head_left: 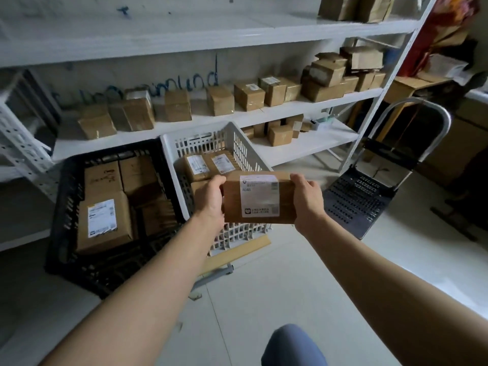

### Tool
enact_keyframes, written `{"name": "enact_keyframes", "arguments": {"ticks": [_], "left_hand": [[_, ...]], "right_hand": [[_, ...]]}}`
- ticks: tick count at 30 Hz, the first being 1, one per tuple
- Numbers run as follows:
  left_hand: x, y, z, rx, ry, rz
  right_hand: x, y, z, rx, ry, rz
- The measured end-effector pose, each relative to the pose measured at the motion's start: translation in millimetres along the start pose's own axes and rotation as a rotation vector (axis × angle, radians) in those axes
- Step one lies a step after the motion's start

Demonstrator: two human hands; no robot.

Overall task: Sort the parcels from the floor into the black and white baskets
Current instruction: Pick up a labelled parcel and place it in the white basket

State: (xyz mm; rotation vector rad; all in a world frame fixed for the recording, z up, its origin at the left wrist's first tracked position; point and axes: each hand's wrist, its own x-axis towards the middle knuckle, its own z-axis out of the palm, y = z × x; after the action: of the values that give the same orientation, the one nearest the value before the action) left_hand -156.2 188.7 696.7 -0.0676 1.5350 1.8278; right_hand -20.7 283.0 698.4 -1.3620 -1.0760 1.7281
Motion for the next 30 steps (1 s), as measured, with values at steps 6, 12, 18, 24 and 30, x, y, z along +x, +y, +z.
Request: {"name": "enact_keyframes", "arguments": {"ticks": [6, 12, 18, 24, 30], "left_hand": [[54.5, 12.4, 2.5, -0.013, 0.043, 0.016], [133.2, 26.3, 21.3, 0.025, 0.145, 0.017], [204.9, 51.1, 48.3, -0.105, 0.149, 0.061], [252.5, 79.0, 50.3, -0.171, 0.231, 0.143], [287.2, 76.4, 41.5, -0.14, 0.232, 0.061]], "right_hand": [[54.8, 1.6, 46.3, -0.091, -0.098, 0.006], [146.2, -10.5, 100.8, -0.168, -0.262, 0.017], [231.1, -38.0, 146.5, -0.226, -0.395, -0.006], [270.5, -48.5, 197.2, -0.198, -0.469, -0.03], [291.1, -36.7, 222.9, -0.231, -0.422, 0.012]]}}
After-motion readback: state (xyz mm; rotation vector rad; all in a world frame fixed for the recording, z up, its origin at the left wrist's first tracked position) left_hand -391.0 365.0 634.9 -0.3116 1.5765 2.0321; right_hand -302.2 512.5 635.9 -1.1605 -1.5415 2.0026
